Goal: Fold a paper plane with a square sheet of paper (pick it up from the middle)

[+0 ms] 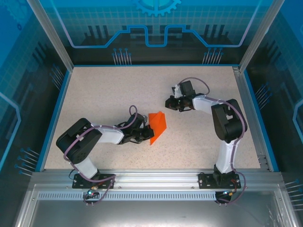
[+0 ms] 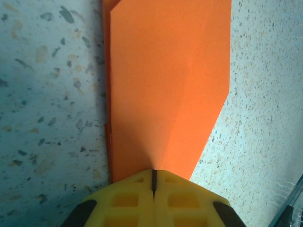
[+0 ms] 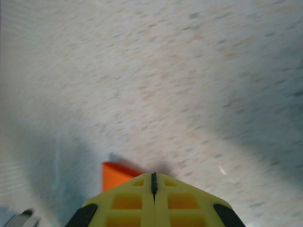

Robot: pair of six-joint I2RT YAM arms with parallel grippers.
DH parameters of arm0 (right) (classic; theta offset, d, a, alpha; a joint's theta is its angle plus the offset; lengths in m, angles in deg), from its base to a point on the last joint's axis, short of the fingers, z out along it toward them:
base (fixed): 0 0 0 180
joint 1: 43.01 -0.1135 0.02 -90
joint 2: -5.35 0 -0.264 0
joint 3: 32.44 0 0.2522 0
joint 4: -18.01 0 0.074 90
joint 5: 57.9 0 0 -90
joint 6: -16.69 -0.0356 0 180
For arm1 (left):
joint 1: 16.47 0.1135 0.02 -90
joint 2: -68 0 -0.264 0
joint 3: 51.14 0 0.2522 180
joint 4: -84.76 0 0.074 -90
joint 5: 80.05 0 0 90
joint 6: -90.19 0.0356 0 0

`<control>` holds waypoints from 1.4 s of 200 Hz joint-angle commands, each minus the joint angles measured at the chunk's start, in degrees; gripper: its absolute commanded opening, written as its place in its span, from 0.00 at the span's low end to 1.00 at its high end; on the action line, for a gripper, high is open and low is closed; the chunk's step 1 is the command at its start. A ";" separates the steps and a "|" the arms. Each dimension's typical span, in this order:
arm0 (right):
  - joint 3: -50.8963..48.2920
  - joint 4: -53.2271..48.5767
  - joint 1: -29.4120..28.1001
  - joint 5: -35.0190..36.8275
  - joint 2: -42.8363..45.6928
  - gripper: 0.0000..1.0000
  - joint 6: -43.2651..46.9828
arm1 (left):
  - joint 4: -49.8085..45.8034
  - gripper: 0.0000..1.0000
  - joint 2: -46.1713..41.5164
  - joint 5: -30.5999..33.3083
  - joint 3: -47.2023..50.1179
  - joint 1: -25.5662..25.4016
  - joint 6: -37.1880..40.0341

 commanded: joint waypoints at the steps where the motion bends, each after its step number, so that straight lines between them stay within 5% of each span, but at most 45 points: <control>1: -3.72 1.19 -4.14 -3.23 2.13 0.03 -0.43 | -15.89 0.00 3.00 2.50 3.45 -0.69 2.22; 85: -10.91 4.66 -10.84 1.34 -1.15 0.00 -2.31 | -16.17 0.00 2.52 2.93 3.19 -0.65 2.28; 189: 3.82 -4.26 -0.27 5.81 -8.27 0.02 0.16 | -14.78 0.00 3.38 3.13 4.75 -0.75 1.90; 280: -0.51 -2.32 -4.28 -4.91 1.98 0.05 1.27 | -14.98 0.00 3.29 2.89 4.33 -0.74 2.51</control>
